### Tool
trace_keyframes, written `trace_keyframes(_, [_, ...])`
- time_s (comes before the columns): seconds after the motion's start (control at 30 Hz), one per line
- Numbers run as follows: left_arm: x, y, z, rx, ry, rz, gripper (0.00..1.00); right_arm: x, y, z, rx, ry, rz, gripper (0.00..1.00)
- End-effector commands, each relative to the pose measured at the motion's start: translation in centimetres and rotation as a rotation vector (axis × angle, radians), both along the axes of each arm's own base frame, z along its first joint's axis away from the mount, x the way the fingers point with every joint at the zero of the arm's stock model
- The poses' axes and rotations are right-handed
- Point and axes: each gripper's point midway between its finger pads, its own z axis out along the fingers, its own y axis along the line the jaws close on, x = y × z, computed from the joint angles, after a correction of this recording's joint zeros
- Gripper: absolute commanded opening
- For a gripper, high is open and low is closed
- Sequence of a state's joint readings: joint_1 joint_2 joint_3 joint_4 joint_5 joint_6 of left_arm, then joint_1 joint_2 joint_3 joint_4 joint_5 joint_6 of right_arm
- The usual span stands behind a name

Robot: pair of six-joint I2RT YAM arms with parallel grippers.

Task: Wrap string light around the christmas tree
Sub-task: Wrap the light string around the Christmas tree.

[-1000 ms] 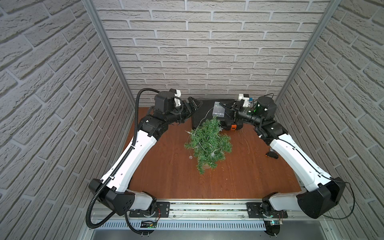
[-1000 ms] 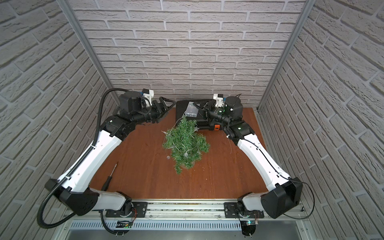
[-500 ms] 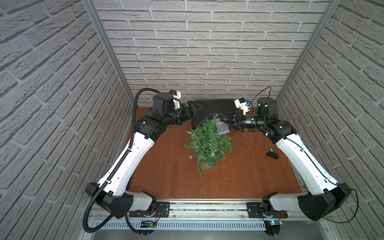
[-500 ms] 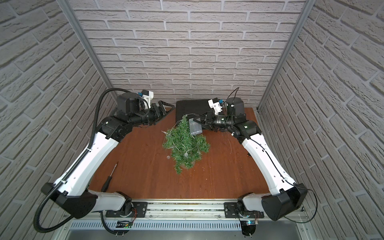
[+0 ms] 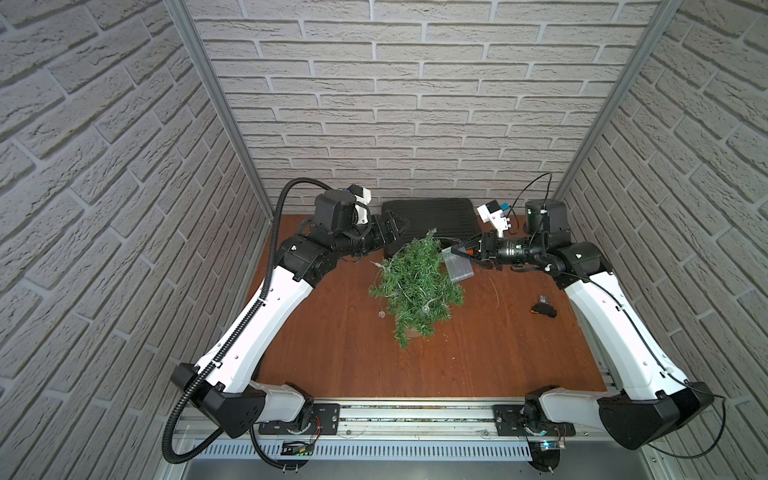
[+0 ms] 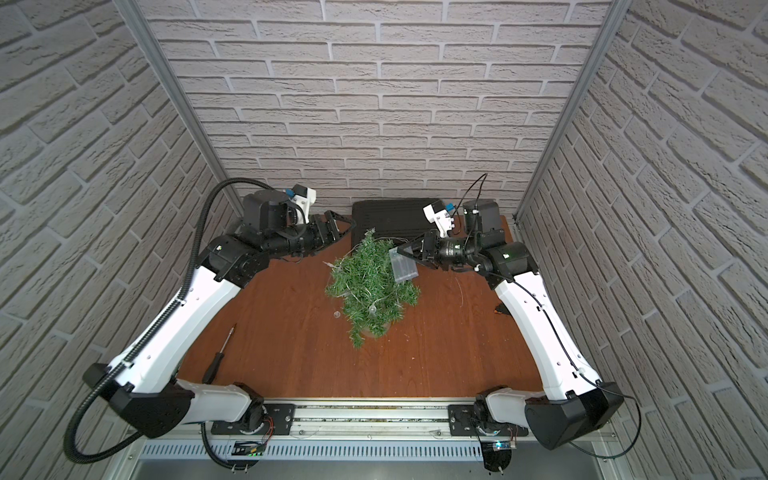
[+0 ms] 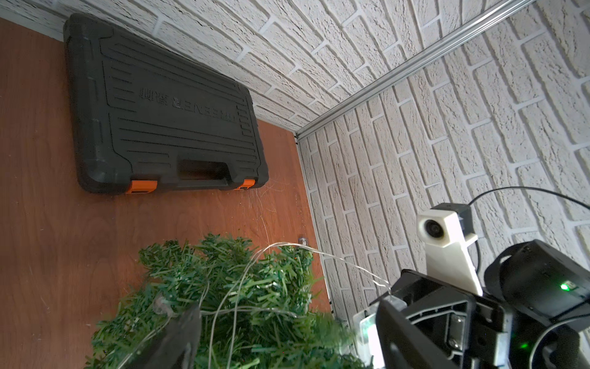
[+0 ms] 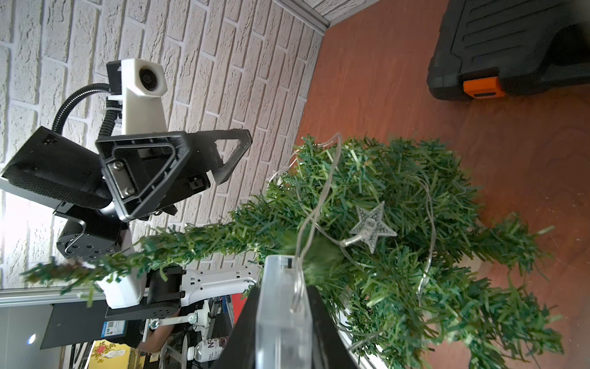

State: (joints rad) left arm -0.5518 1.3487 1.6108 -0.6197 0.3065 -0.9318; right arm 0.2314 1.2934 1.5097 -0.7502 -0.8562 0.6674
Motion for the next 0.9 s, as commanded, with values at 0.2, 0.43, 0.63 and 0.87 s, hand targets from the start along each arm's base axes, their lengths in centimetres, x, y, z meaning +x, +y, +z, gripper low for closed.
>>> trace_keyframes(0.2, [-1.0, 0.7, -0.3, 0.046, -0.033, 0.007, 0.85, -1.8, -2.2, 0.3, -0.247, -0.150, 0.075, 0.19])
trace_keyframes(0.43, [-1.1, 0.6, -0.2, 0.048, -0.041, 0.011, 0.84, -2.2, -4.8, -3.1, -0.448, -0.177, 0.047, 0.20])
trace_keyframes(0.63, [-1.2, 0.7, -0.4, 0.052, -0.044, 0.012, 0.84, -2.4, -4.7, -5.6, -0.484, -0.177, 0.059, 0.20])
trace_keyframes(0.87, [-1.2, 0.8, -0.5, 0.051, -0.042, 0.017, 0.84, -2.8, -4.3, -8.0, -0.519, -0.202, 0.075, 0.23])
